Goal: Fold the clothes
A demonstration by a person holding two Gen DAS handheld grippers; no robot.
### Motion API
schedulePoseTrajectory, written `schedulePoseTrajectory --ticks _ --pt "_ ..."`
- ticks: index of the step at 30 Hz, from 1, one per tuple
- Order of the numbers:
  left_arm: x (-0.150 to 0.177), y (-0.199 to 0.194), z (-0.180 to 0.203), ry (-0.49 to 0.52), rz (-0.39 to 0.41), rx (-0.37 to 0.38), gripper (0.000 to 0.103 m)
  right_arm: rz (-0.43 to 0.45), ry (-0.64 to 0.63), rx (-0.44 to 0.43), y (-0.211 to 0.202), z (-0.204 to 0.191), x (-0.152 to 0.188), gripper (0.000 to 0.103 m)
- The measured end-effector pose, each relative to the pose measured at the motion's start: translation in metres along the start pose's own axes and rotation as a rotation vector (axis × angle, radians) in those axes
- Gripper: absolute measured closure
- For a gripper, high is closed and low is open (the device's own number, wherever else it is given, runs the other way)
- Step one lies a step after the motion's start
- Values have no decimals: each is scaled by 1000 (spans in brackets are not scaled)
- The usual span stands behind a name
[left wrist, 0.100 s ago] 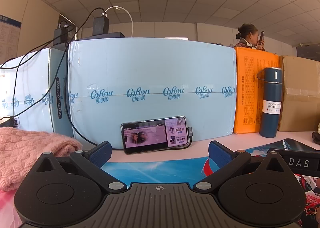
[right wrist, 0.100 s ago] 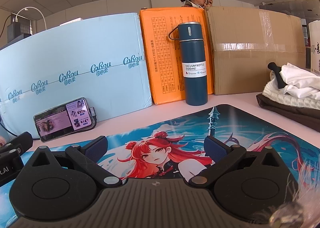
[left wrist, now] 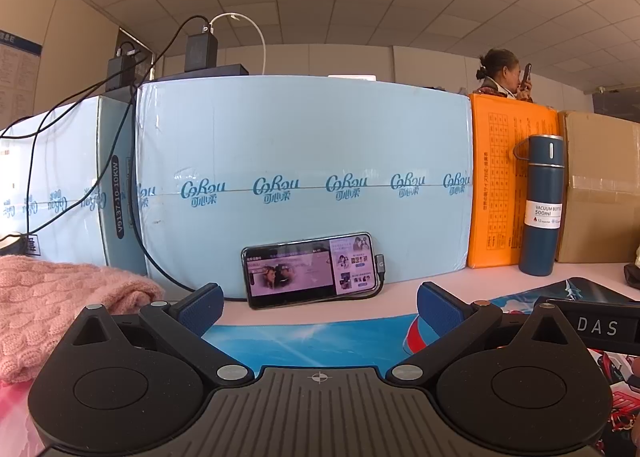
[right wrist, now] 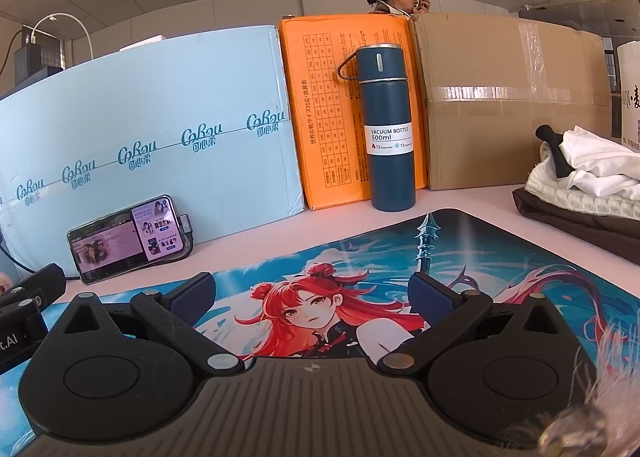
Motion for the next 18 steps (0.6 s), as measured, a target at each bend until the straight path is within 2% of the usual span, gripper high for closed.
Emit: schedulePoseTrajectory --ticks 18 --pt "2 1 0 3 -7 -8 0 -5 -10 -3 0 -1 1 0"
Point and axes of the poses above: each gripper's, at about its wrist camera, not at the fingertips, and y roughly the way its jaws point, z to its right, x to its underside, the point moved 8 cm from there along y, roughly the way its jaws point, and after that the axes turned 13 degrees about z, right-handed, at the moved point
